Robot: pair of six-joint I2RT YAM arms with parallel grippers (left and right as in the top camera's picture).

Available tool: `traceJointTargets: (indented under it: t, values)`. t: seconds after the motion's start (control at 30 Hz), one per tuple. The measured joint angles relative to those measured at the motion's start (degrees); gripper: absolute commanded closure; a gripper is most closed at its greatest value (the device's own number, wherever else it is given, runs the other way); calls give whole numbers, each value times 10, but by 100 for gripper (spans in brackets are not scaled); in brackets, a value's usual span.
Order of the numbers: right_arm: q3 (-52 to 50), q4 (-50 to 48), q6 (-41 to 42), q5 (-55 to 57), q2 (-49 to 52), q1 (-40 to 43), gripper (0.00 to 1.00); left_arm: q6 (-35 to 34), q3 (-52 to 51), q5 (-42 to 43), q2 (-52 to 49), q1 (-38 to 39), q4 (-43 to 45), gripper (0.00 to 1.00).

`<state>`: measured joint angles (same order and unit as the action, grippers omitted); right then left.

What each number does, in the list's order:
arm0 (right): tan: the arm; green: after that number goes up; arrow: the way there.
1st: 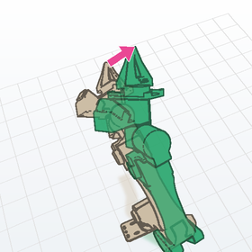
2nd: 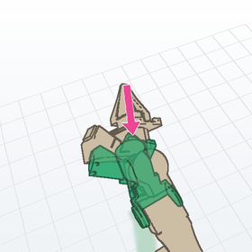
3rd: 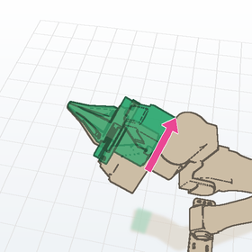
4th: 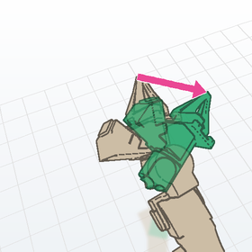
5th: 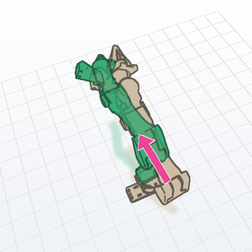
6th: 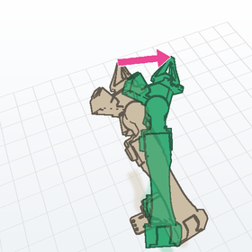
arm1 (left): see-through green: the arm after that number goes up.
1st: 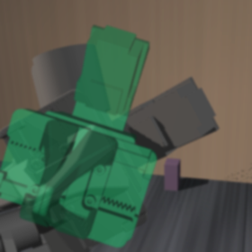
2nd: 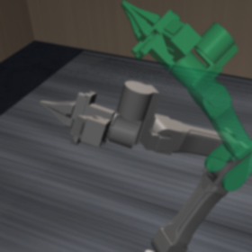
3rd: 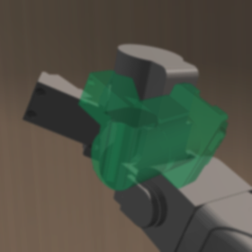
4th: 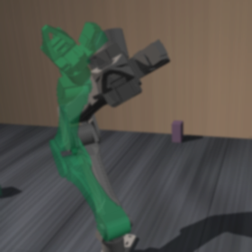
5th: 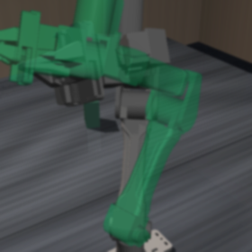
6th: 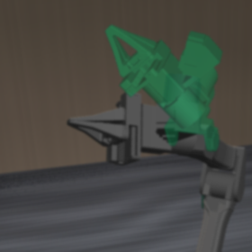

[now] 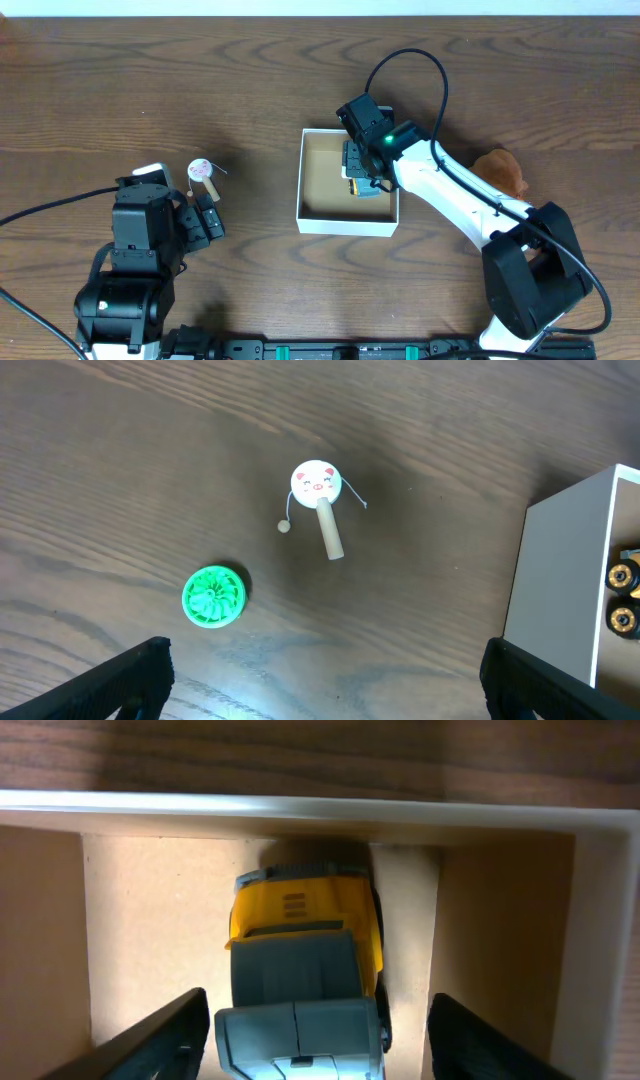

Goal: Pack container
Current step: 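Carry the truck with the right gripper into the white box and release, then move the right gripper back to the brown plush bear and grasp it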

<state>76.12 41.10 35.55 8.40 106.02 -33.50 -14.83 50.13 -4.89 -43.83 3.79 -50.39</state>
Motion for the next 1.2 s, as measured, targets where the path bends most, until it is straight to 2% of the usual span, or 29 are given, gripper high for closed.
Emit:
traceJointTargets:
  t: [0.23, 0.33, 0.53, 0.57, 0.63, 0.8, 1.0, 1.2]
  values:
    - [0, -12, -22, 0, 0, 0, 28, 0, 0, 0, 0, 0, 0, 2]
    - [12, -6, -57, 0, 0, 0, 25, 0, 0, 0, 0, 0, 0, 2]
    - [111, 40, -109, 3, -34, 32, 6, 0, 0, 0, 0, 0, 0, 2]
    - [129, 49, -114, 5, -50, 47, 2, 0, 0, 0, 0, 0, -1, 2]
    - [154, 65, -123, 8, -90, 92, 1, 0, 0, 0, -1, 0, -2, 2]
    - [172, 137, -180, 9, -154, 255, 1, 0, 0, 0, -4, 0, -2, 2]
    - [143, 184, -312, -28, -116, 407, 1, 0, 0, 0, -13, 0, -2, 2]
    - [63, 187, -399, -47, -56, 449, 1, 0, 0, 0, -21, 0, -2, 2]
